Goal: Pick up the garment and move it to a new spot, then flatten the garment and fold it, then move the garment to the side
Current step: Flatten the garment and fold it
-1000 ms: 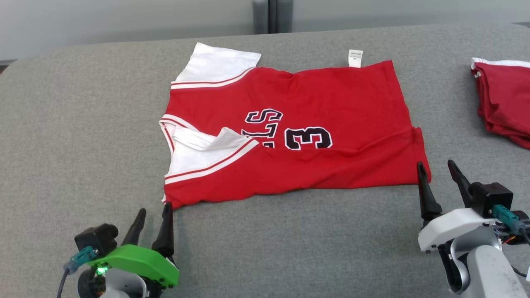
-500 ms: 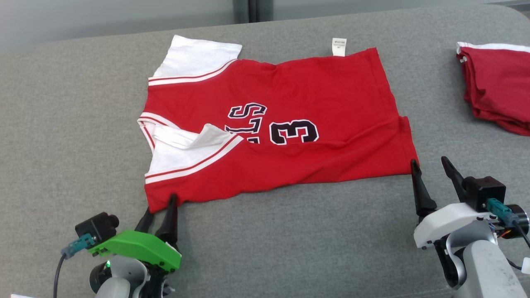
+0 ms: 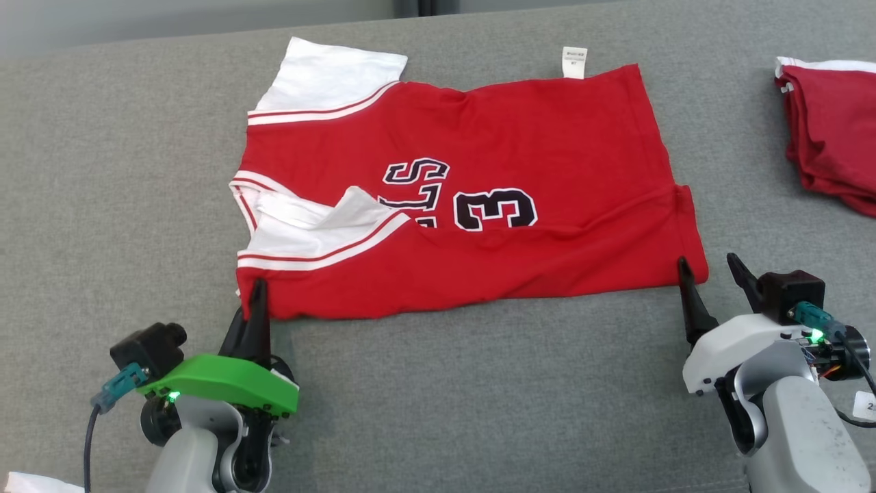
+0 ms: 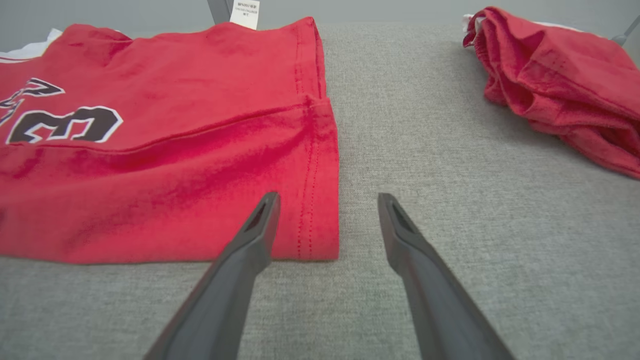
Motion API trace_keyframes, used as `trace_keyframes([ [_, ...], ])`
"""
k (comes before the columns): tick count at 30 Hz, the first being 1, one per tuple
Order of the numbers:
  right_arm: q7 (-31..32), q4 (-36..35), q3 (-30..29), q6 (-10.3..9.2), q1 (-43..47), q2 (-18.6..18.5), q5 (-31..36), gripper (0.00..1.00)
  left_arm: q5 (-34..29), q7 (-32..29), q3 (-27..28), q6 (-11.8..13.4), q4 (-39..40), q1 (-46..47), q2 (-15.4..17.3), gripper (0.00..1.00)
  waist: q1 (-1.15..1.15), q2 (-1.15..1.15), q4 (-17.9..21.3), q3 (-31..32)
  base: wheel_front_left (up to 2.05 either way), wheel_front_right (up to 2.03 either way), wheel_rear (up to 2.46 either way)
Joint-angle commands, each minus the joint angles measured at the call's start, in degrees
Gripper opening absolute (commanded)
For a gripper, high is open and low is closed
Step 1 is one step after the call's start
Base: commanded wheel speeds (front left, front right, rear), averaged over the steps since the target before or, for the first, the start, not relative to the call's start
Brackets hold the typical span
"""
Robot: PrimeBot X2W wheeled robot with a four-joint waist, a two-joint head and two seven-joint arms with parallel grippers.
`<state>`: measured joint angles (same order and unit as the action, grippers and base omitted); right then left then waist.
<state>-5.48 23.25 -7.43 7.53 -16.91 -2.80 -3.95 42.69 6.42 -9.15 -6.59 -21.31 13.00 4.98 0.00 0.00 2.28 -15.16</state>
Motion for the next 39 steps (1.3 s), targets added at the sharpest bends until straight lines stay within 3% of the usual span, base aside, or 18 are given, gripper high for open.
trace_keyframes([
  [1,0.32,0.88,-0.17,-0.09,-1.02,-0.2,0.78,1.0,-0.86,0.74,-0.22,-0.26,0.56,0.96,0.47,0.0,0.0,0.0,-0.68,-0.14,0.0,0.0,0.0],
  [7,2.27,5.94,0.44,-0.09,-2.94,-0.21,1.32,1.0,-2.71,1.77,-1.87,-0.26,3.09,0.51,0.82,0.0,0.0,0.0,-1.81,-0.28,0.0,0.0,0.0],
  [8,2.82,6.85,0.49,-0.09,-3.27,-0.23,0.58,0.94,-2.84,1.7,-1.99,-0.2,3.56,0.28,0.87,0.0,0.0,0.0,-1.92,-0.27,0.0,0.0,0.0],
  [9,3.17,7.51,0.64,-0.09,-3.52,-0.21,0.28,0.5,-2.99,1.79,-2.08,-0.17,3.88,0.1,0.98,0.0,0.0,0.0,-1.98,-0.24,0.0,0.0,0.0],
  [10,3.39,8.17,0.81,-0.09,-3.76,-0.18,-0.54,0.42,-3.05,1.79,-2.16,-0.16,4.24,-0.15,1.14,0.0,0.0,0.0,-2.01,-0.18,0.0,0.0,0.0],
  [12,3.27,9.01,0.71,-0.09,-4.17,-0.18,-1.67,0.0,-3.95,1.59,-2.85,-0.16,4.8,-0.41,1.83,0.0,0.0,0.0,-1.99,-0.01,0.0,0.0,0.0],
  [17,1.93,9.37,0.57,-0.09,-5.88,-0.25,-2.5,0.0,-4.74,1.72,-3.03,0.53,6.06,-0.8,2.57,0.0,0.0,0.0,-1.67,1.15,0.0,0.0,0.0],
  [24,1.75,4.29,-1.11,-0.09,-5.4,-0.24,-2.93,0.0,-4.94,-0.16,-2.85,1.21,10.14,-2.62,4.81,0.0,0.0,0.0,-1.01,3.56,0.0,0.0,0.0],
  [32,5.73,-5.89,-1.56,-0.1,4.13,-0.27,-5.58,0.0,-4.85,-2.77,-2.56,3.72,17.55,-10.47,7.17,0.0,0.0,0.0,-0.33,5.82,0.0,0.0,0.0],
  [39,7.62,-11.5,-3.11,-0.11,13.54,-0.32,-7.12,0.0,-3.34,-4.01,-2.69,6.34,20.35,-18.49,6.38,0.0,0.0,0.0,-0.05,5.83,0.0,0.0,0.0],
])
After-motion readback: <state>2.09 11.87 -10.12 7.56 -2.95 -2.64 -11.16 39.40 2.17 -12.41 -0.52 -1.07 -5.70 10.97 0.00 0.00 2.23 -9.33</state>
